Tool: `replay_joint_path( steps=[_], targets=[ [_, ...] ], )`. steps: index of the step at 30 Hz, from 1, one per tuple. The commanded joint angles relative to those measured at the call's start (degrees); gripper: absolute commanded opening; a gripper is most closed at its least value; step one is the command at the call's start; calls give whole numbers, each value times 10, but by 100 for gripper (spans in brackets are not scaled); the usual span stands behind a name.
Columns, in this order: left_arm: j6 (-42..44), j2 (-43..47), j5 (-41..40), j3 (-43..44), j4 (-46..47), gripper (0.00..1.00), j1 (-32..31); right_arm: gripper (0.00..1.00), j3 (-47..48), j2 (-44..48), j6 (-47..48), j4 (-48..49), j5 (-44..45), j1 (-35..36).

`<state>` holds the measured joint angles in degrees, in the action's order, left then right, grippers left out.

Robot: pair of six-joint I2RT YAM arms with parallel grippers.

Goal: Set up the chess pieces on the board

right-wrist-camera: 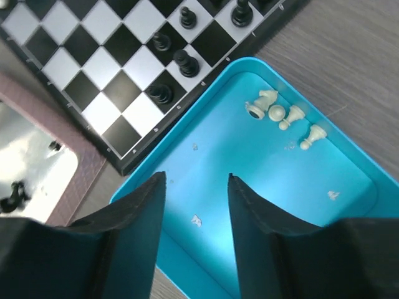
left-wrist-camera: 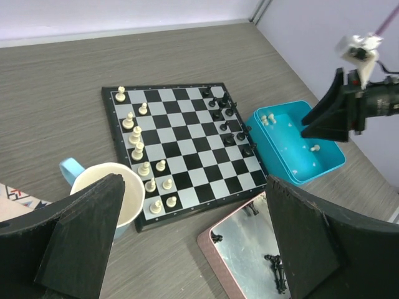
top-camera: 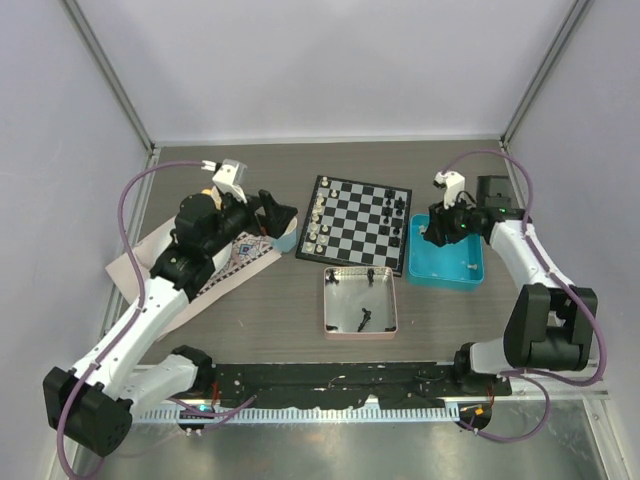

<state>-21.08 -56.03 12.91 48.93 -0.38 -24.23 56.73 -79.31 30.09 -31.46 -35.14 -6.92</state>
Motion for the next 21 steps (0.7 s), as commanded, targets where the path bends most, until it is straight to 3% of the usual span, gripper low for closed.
replay_joint_path(
  steps=[1,10,15,21],
  targets=[
    [-12,-24,26,13,56,100,1,46,-14,-37,-163,120,190,66],
    [-11,-35,32,4,63,100,1,29,7,-88,-213,155,318,69],
    [-2,-37,32,6,58,99,1,29,15,-128,-224,156,323,69],
    [0,-41,34,6,59,100,1,29,14,-140,-238,169,390,69]
  ],
)
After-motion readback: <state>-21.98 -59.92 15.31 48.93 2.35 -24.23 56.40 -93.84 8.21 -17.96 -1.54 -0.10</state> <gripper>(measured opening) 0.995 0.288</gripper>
